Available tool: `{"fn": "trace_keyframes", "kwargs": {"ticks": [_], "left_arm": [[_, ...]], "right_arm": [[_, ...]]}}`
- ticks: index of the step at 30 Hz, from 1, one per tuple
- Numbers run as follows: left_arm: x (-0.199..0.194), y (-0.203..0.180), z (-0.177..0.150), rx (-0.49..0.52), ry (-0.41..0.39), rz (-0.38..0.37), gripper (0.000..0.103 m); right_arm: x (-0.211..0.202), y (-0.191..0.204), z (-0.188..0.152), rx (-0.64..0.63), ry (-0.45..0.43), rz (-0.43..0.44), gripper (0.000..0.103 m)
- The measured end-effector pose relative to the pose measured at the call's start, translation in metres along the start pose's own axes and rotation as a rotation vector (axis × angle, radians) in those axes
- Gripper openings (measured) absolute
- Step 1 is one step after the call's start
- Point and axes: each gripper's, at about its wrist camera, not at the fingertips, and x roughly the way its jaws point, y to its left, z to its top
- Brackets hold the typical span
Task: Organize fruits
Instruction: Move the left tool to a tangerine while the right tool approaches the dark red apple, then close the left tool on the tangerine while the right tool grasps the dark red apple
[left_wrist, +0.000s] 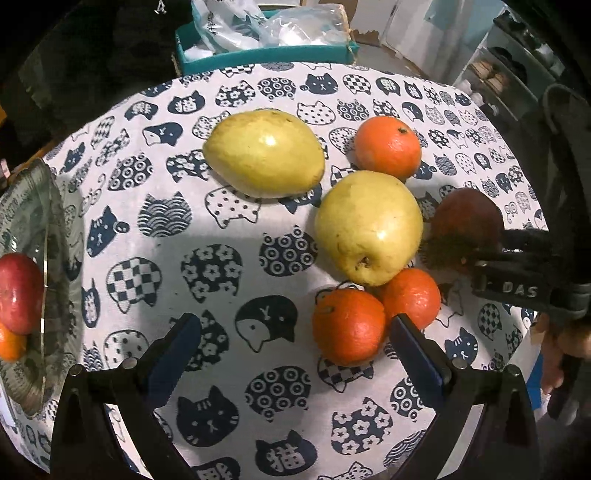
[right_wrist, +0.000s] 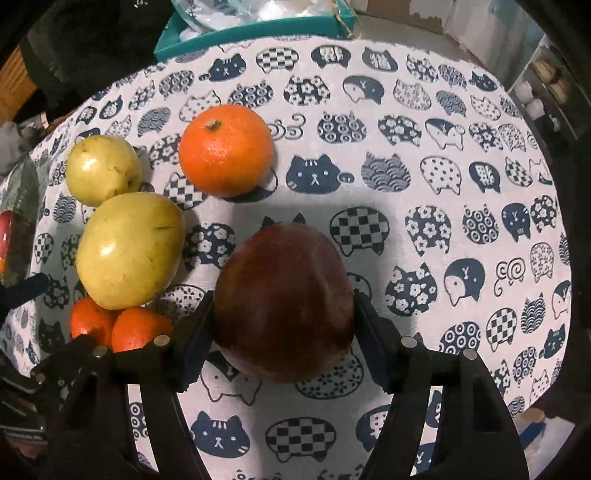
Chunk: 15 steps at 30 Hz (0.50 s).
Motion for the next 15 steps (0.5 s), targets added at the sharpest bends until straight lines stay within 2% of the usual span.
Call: {"fn": "trace_keyframes", "kwargs": {"ticks": [2,5,11,15], "left_arm": [[0.002,-0.001,0.000,-0.003,0.005,-0.010,0.102],[0.004,-0.002,0.000,-0.005,0.010,-0.027,0.100],[0.005,-0.007,-0.003,0.004,0.029,-0.075,0.087],[0.004,-0.012,-0.004,0.032,0.025,-0.083,0.079]], "right_arm": [[0.011,-0.004,-0.001,0.010,0.028,0.004,0.070],[0.012,-0.012,-0.001,0.037,0.002,0.016,0.068],[0.013,-0.030,0.005,0.046,-0.004,0.033,0.067],[0.011,-0.017,0.005,0.025,-0.013,0.016,0.067]]}}
